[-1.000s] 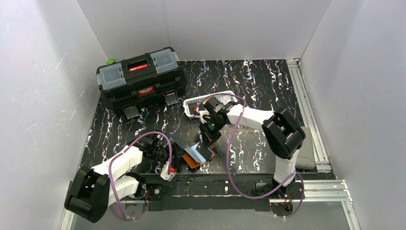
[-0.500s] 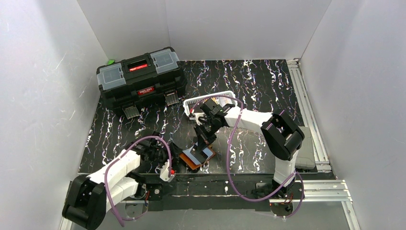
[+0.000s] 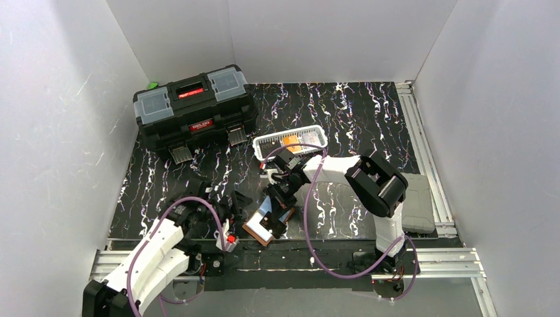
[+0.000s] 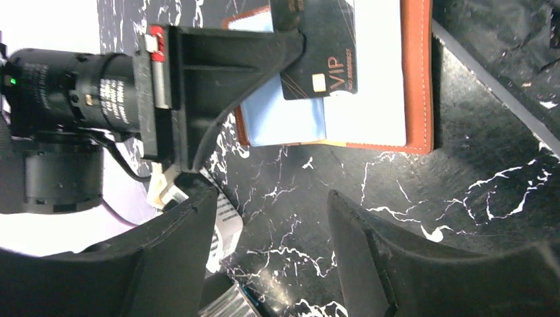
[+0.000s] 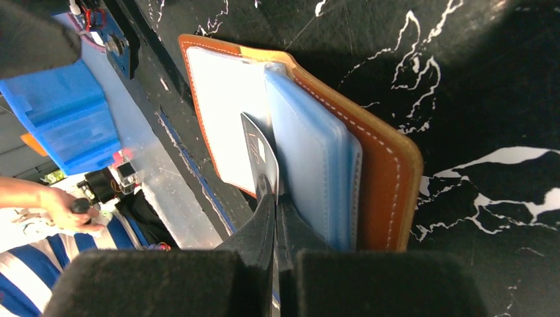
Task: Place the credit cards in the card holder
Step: Insert the credit card into the card holder.
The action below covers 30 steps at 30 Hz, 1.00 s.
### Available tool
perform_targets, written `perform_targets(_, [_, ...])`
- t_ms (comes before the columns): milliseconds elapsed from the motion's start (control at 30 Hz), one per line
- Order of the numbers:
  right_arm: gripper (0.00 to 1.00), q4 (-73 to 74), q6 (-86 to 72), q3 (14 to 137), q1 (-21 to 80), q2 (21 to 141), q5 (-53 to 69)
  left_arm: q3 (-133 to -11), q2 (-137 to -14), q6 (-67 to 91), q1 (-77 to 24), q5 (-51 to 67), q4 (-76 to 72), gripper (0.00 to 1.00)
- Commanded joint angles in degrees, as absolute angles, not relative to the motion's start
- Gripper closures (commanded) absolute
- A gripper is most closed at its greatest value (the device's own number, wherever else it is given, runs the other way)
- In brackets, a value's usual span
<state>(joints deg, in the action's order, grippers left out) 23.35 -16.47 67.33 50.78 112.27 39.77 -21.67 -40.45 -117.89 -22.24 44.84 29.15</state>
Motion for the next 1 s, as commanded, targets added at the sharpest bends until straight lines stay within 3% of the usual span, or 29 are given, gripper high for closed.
perform_targets(0, [0.99,21.2,-16.6,66.3,51.2,112.8,36.3,-27.0,-45.1,-122.9,-22.0,52.6,45.0,0.38])
perform_targets(167, [0.99,21.6,-16.7,66.9,51.1,111.6,35.7,-27.8,-54.7,-141.8,-22.2,54.2,54.6,0.37])
perform_targets(333, [0.99,22.2,-16.4,67.7,50.2,110.5,35.6,-29.3,-63.1,-149.6,-23.2,53.9,58.5,0.35])
perform_targets(733, [0.99,22.1,-17.4,69.1,49.6,109.7,36.1,-22.9,-65.0,-141.1,-26.5,59.1,34.6,0.46])
perform_targets(967, [0.99,21.5,-17.9,69.3,48.6,109.3,37.3,-19.2,-66.2,-143.9,-27.3,57.7,31.9,0.5])
